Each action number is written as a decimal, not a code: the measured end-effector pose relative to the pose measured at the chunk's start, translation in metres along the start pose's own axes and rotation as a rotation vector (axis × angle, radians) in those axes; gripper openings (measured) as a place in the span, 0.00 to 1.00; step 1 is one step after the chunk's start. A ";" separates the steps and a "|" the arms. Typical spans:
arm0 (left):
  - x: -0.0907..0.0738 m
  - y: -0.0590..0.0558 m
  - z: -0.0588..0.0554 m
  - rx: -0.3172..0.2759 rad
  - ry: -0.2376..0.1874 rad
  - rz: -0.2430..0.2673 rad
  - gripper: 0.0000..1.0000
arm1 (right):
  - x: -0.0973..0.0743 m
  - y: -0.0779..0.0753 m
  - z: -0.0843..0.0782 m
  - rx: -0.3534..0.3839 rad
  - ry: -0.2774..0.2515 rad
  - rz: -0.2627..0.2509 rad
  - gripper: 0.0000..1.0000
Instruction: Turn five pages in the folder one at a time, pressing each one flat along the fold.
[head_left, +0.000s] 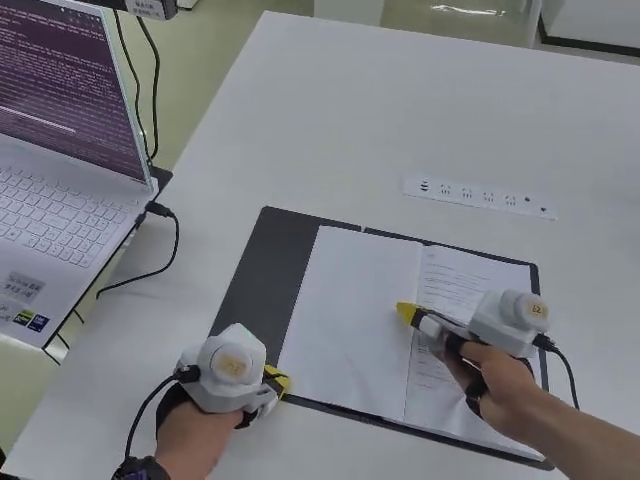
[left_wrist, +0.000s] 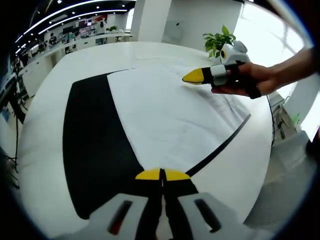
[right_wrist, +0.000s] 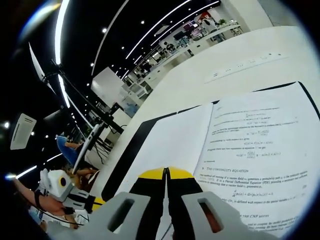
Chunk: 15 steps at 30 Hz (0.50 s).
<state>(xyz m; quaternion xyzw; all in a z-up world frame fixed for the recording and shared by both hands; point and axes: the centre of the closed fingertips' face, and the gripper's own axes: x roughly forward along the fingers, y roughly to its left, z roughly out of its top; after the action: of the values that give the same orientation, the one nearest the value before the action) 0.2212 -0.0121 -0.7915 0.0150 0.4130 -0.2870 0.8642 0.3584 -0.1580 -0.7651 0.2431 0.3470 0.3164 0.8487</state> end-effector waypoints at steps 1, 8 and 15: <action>0.000 0.000 0.000 0.003 0.001 0.002 0.00 | 0.000 0.000 0.000 0.004 -0.001 -0.002 0.00; 0.000 0.000 0.000 -0.004 0.004 0.002 0.00 | 0.006 -0.012 0.001 0.018 -0.005 0.009 0.00; 0.001 0.000 0.001 -0.003 0.006 0.002 0.00 | 0.013 -0.017 0.010 0.020 -0.037 0.017 0.00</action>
<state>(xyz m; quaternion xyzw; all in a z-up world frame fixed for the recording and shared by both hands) 0.2220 -0.0132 -0.7917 0.0150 0.4160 -0.2856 0.8633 0.3795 -0.1622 -0.7752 0.2601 0.3323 0.3156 0.8499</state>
